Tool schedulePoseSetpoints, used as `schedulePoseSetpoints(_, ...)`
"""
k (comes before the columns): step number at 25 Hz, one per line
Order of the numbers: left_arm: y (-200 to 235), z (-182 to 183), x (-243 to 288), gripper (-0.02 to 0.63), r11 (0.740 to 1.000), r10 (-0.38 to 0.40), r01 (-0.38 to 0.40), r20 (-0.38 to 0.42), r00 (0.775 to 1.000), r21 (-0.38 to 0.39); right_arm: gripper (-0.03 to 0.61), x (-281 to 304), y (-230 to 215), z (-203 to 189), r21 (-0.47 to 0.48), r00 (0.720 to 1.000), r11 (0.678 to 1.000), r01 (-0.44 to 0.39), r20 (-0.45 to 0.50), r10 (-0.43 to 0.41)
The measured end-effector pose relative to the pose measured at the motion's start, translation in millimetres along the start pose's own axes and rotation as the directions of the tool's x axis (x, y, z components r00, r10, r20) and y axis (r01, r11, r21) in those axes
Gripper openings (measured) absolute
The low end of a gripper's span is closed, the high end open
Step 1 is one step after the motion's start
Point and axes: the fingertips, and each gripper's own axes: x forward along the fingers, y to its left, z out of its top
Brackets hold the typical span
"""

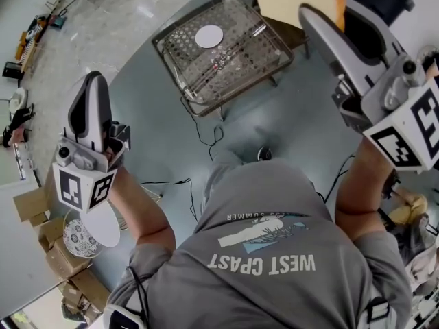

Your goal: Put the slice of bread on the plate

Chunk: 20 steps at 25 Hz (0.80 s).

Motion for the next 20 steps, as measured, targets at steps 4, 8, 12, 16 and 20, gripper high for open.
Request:
schedulePoseSetpoints(4, 0.0, 0.6, 0.3, 0.008, 1.0, 0.005, -0.005, -0.005, 1.0, -0.01, 0.092, 0.3, 0.7, -0.9, 0.009, 1.0, 1.0, -0.008, -0.013, 0.009)
schedulePoseSetpoints(8, 4.2, 1.9, 2.4, 0.008, 1.0, -0.008, 0.008, 0.001, 1.0, -0.022, 0.092, 3.3, 3.4, 3.2, 0.01, 1.0, 1.0, 0.002, -0.023, -0.002)
schedulePoseSetpoints(12, 13.5, 4.2, 3.6, 0.008, 0.999, -0.021, 0.021, 0.015, 1.0, -0.028, 0.092, 9.7, 6.9, 8.9, 0.002, 1.0, 1.0, 0.014, -0.027, -0.014)
schedulePoseSetpoints(16, 47.3, -18.1, 18.1, 0.008, 0.999, -0.038, 0.038, 0.015, 0.999, -0.026, 0.092, 44.8, -10.2, -3.5, 0.005, 0.999, 0.999, 0.031, -0.032, -0.031)
schedulePoseSetpoints(20, 91.9, -37.2, 23.5, 0.008, 0.998, -0.045, 0.046, 0.019, 0.999, -0.037, 0.092, 89.2, -18.8, -9.8, 0.007, 0.998, 0.999, 0.044, -0.044, -0.043)
